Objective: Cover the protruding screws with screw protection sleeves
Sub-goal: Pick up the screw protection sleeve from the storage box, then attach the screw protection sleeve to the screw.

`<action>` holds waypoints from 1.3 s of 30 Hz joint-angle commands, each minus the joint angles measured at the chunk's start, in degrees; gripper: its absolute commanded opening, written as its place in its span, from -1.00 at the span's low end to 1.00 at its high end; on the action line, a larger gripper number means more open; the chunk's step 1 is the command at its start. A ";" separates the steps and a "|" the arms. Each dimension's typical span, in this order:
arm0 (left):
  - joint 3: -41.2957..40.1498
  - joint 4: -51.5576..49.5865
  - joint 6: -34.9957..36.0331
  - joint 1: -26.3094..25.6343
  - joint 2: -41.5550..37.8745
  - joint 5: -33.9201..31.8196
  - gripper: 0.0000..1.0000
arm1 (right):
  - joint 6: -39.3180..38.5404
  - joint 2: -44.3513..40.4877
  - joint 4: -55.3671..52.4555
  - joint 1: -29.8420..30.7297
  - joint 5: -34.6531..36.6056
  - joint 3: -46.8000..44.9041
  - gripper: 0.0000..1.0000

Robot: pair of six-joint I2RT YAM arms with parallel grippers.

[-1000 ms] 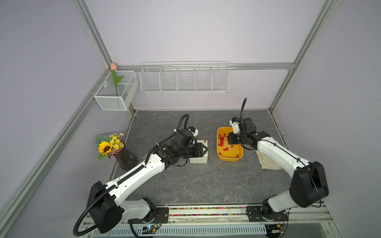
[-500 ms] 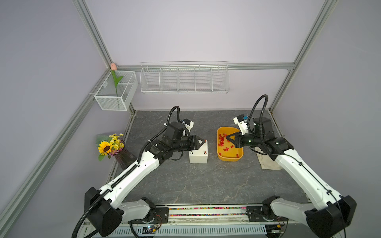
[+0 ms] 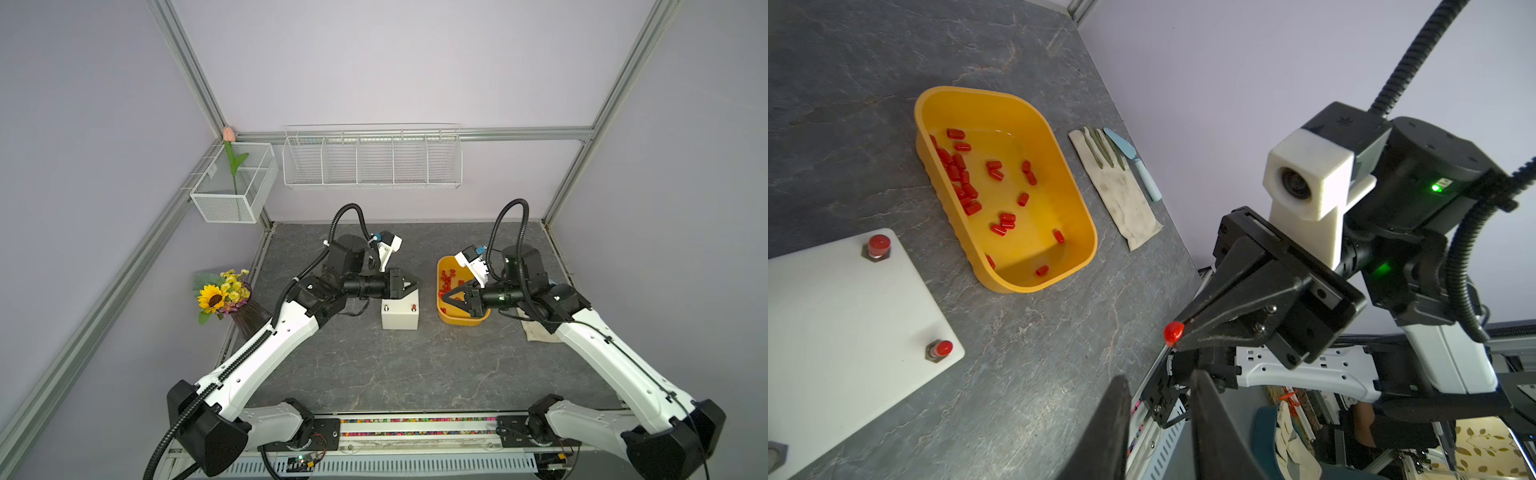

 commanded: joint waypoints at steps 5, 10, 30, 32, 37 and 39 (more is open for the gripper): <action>2.20 2.37 0.57 -0.16 1.52 4.70 -0.51 | -1.31 -0.70 -0.25 0.85 -3.20 -0.19 -0.87; 2.86 2.67 1.57 -1.61 1.94 6.58 -0.53 | -0.74 -0.57 0.73 1.34 -4.90 0.04 -0.87; 3.83 -0.11 4.44 -4.82 3.60 6.32 -0.46 | 1.59 -2.22 3.41 1.58 -8.38 -0.27 -0.87; 3.87 -0.15 4.61 -5.17 3.60 6.36 -0.51 | 1.74 -2.19 3.63 1.60 -8.39 -0.27 -0.87; 3.80 -0.42 4.84 -5.35 3.26 6.32 -0.60 | 1.94 -2.15 3.82 1.57 -8.24 -0.35 -0.87; 3.78 -0.57 4.98 -5.44 3.24 6.17 -0.62 | 2.14 -2.24 4.02 1.59 -8.47 -0.37 -0.87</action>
